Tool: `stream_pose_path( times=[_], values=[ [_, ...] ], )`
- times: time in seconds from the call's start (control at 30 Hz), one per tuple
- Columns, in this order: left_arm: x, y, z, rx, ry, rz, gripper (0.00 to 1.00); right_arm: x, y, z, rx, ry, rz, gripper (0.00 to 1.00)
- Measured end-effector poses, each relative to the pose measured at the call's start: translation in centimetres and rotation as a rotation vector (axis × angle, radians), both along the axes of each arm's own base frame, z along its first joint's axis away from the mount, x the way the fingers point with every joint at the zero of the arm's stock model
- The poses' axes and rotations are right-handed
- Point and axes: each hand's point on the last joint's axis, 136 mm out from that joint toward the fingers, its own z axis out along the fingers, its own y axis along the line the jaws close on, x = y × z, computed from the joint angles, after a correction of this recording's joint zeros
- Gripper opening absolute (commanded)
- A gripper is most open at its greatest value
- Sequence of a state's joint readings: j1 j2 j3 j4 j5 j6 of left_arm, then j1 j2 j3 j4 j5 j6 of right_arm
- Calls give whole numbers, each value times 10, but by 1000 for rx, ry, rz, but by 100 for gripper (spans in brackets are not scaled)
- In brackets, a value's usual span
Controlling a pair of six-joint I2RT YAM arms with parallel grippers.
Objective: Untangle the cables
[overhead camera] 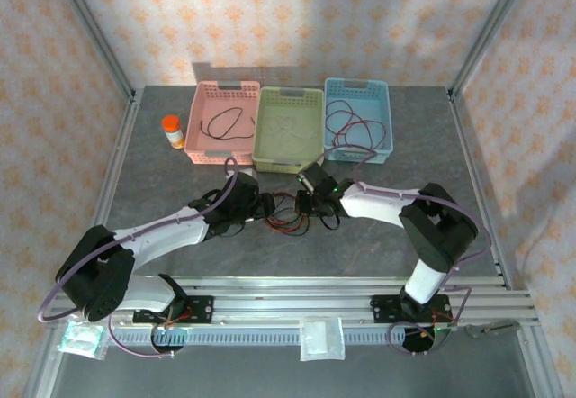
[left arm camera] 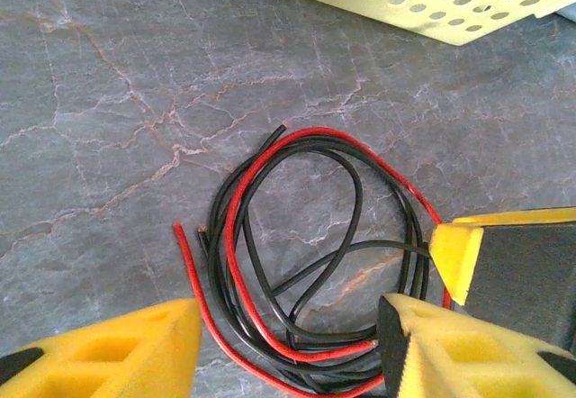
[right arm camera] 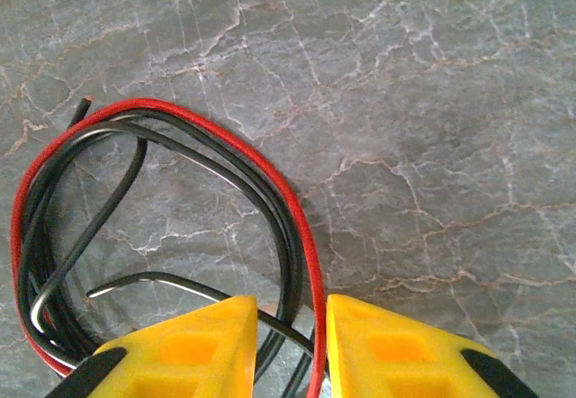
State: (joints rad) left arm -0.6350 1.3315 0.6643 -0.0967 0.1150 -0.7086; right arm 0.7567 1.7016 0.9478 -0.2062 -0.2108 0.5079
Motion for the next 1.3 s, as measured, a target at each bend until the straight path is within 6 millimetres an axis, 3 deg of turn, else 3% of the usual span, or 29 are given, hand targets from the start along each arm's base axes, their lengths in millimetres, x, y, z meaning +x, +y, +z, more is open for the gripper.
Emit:
stream_pose_path(
  times=[0.53, 0.93, 1.13, 1.3],
  values=[
    [4, -3, -7, 16, 19, -2, 58, 1, 0, -1, 2, -5, -4, 1],
    [7, -6, -19, 39, 43, -13, 65, 3, 1, 62, 100, -162, 42, 0],
    [18, -13, -19, 53, 39, -21, 70, 0, 4, 78, 125, -209, 101, 0],
    [26, -8, -23, 93, 32, 13, 74, -7, 0, 93, 140, -254, 141, 0]
  ],
)
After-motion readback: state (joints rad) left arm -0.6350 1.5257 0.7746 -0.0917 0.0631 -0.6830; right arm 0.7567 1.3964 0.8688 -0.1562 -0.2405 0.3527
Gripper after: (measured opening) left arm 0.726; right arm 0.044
